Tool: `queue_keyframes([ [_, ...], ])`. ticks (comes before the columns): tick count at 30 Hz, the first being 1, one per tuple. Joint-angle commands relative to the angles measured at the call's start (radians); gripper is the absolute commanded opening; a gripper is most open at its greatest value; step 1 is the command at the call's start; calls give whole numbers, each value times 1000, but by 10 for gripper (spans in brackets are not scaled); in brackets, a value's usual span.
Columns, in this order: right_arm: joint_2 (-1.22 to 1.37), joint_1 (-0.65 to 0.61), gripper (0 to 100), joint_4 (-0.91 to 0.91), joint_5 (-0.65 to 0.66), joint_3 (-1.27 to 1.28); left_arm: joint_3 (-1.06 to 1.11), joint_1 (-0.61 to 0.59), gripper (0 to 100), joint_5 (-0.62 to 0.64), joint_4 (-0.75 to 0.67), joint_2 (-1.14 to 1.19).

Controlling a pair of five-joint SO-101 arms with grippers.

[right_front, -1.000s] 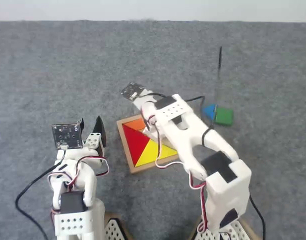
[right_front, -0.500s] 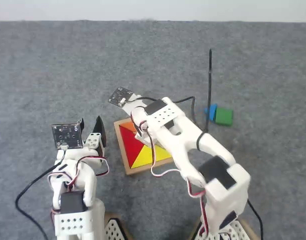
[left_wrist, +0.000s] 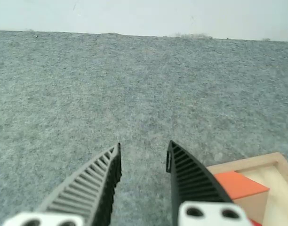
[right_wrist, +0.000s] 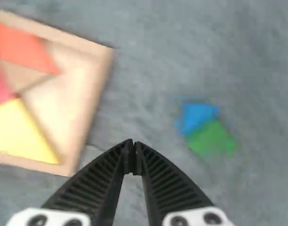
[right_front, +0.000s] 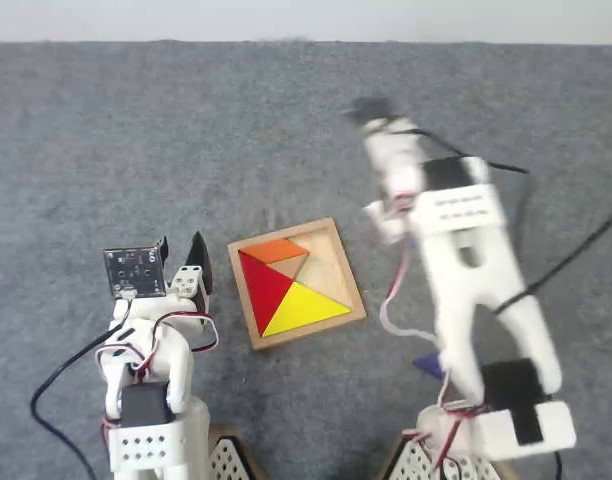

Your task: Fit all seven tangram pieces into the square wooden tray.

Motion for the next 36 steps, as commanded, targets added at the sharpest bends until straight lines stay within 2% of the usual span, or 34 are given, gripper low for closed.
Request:
queue_keyframes([
  [1, 76, 159, 91, 2, -3, -49, -8, 6, 155, -14, 11, -17],
  [4, 173, 182, 180, -31, -11, -60, -8, 6, 155, -14, 11, -17],
  [6, 232, 182, 205, -61, -14, -71, -8, 6, 155, -14, 11, -17],
  [14, 427, 252, 205, -68, -141, -236, -8, 6, 155, -14, 14, -17],
  [20, 539, 278, 208, -67, -153, -298, -8, 6, 155, -14, 12, -17],
  [26, 608, 268, 209, -65, -149, -342, -8, 6, 155, -14, 12, -17],
  [36, 598, 180, 209, -2, -160, -376, -8, 6, 155, -14, 12, -17],
])
